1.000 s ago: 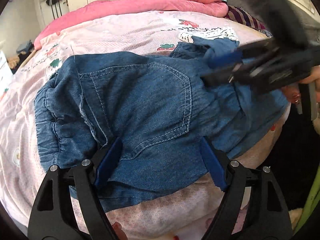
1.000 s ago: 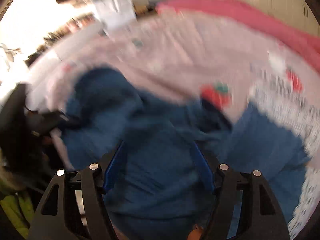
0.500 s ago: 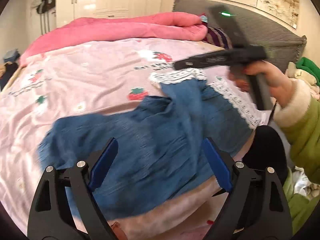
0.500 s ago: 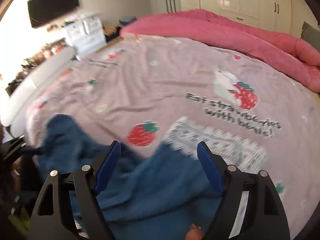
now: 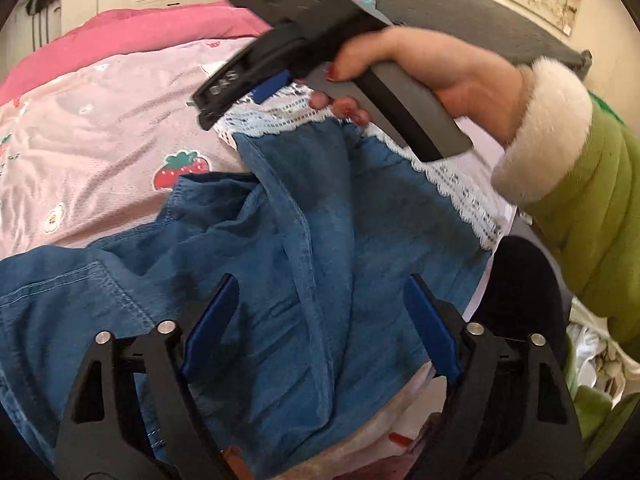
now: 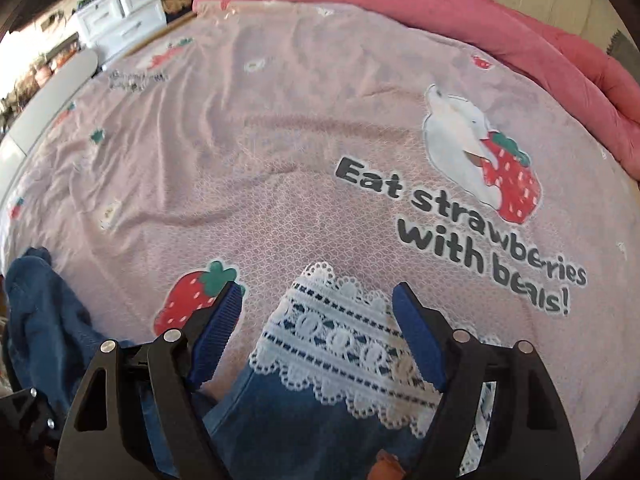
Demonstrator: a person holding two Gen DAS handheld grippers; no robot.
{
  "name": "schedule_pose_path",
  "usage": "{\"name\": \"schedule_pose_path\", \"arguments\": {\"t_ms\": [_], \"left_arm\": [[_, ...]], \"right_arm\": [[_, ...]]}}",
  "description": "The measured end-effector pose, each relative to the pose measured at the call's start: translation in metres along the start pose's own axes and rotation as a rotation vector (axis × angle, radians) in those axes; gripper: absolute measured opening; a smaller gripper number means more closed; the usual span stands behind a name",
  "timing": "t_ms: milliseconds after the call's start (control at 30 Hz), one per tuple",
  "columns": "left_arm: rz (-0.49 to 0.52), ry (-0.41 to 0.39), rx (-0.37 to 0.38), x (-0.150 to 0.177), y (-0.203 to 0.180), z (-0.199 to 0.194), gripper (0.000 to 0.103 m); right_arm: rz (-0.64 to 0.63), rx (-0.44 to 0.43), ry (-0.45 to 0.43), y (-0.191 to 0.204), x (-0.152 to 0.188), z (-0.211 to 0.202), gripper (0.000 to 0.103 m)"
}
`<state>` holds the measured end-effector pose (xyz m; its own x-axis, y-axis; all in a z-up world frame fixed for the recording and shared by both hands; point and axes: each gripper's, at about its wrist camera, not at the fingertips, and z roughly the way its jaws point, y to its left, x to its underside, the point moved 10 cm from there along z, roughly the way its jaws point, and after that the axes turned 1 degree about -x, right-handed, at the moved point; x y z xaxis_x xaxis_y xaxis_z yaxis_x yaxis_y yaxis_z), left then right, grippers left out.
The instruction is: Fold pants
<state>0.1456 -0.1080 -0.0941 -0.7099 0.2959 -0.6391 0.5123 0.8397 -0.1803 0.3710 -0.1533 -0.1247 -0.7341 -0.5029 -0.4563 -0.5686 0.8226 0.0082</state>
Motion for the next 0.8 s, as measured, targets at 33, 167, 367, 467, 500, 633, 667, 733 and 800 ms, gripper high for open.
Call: {"name": "schedule_pose_path", "arguments": {"t_ms": [33, 167, 367, 467, 500, 633, 667, 733, 800], "left_arm": [[-0.001, 0.002, 0.003, 0.001, -0.001, 0.0, 0.074], [-0.022, 0.008, 0.018, 0.001, 0.0, 0.006, 0.069], [-0.023, 0.01, 0.028, 0.001, -0.001, 0.015, 0.054], [-0.02, 0.009, 0.027, 0.0, -0.001, 0.02, 0.034], [-0.014, 0.01, 0.023, -0.001, -0.001, 0.021, 0.027], [0.004, 0.015, 0.029, -0.001, -0.005, 0.024, 0.004], [0.009, 0.013, 0.035, -0.002, -0.007, 0.023, 0.002], [0.021, 0.012, 0.054, -0.005, -0.012, 0.02, 0.0], [0.054, 0.001, 0.063, -0.009, -0.019, 0.014, 0.0]], "right_arm": [[-0.004, 0.004, 0.014, 0.0, 0.001, 0.004, 0.067], [-0.047, 0.014, 0.065, 0.003, 0.006, 0.016, 0.017], [0.046, -0.038, -0.079, -0.013, 0.002, -0.026, 0.013], [0.12, -0.074, -0.159, -0.028, 0.007, -0.056, 0.013], [0.134, -0.074, -0.179, -0.03, 0.01, -0.065, 0.013], [0.224, -0.077, -0.273, -0.054, 0.034, -0.107, 0.013], [0.239, -0.078, -0.285, -0.058, 0.039, -0.114, 0.013], [0.276, -0.078, -0.313, -0.069, 0.054, -0.131, 0.013], [0.315, -0.069, -0.34, -0.079, 0.077, -0.151, 0.013]]}}
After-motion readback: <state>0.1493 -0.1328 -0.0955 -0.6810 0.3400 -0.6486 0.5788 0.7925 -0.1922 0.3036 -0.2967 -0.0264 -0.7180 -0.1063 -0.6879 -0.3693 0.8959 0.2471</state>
